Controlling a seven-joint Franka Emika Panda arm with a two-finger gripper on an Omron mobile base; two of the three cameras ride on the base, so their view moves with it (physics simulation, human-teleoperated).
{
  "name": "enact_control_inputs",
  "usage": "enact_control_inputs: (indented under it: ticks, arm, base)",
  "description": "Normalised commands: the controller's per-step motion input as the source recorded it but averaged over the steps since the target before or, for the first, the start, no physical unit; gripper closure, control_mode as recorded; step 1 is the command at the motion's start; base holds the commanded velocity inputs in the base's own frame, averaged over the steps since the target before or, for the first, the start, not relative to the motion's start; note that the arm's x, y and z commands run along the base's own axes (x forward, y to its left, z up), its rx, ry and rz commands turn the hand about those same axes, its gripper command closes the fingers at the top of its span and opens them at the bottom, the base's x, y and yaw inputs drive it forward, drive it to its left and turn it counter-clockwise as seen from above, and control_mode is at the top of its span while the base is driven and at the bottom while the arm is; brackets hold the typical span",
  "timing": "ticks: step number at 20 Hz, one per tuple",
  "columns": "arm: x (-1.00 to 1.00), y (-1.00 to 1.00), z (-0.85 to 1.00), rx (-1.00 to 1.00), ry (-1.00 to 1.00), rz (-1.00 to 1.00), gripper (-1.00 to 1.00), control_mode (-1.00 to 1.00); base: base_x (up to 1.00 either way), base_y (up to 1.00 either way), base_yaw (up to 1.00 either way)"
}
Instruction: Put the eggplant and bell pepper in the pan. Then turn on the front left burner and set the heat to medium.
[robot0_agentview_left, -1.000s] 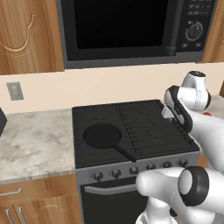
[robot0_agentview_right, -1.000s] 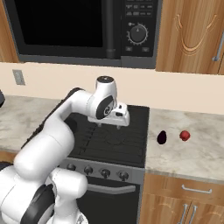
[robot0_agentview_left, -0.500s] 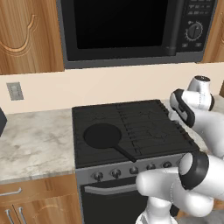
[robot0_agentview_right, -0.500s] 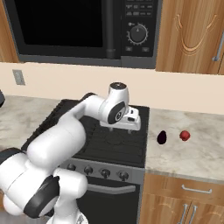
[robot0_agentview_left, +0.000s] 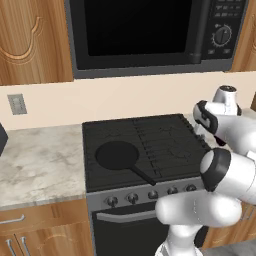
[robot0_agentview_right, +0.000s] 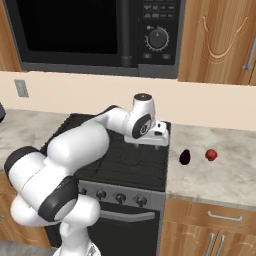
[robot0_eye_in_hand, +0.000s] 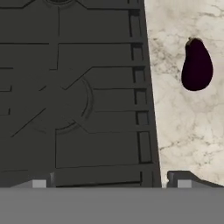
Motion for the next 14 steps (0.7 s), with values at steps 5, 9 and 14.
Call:
enact_control_inputs:
  ticks: [5,9,14]
  arm:
    - [0.30,-0.23,-0.23,-0.01,0.00,-0.03,-1.00,-1.00]
    - [0.10,-0.17,-0.19,0.00,0.00,-0.02,-1.00,-1.00]
    - [0.00,-0.02,-0.34,-0.02,-0.02,-0.03,-1.00,-1.00]
  base:
    - [0.00,0.00,0.00]
    - [0.00,0.00,0.00]
    - [0.00,0.00,0.00]
